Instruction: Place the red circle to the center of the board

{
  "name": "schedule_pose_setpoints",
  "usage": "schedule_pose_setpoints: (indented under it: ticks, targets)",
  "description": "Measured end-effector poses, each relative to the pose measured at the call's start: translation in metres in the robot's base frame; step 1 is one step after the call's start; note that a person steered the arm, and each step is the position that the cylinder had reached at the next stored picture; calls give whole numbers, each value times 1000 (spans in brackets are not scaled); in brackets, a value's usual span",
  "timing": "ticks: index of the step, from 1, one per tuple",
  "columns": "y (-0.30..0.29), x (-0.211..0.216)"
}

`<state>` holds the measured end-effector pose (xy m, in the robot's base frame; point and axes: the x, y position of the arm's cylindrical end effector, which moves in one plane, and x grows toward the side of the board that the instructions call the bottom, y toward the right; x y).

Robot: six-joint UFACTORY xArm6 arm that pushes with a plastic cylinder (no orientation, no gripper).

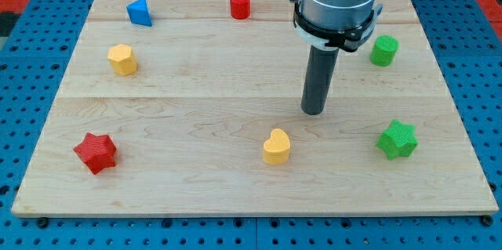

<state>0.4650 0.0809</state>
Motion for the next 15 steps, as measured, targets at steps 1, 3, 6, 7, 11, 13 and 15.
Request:
schedule_pose_setpoints:
  ticks: [1,3,6,7,11,13,15]
  targets:
    - [-7,-36]
    - [-7,-96]
    - [-17,-127]
    - [-40,-135]
    - [-102,-107]
    - [-144,-155]
    - [-151,-243]
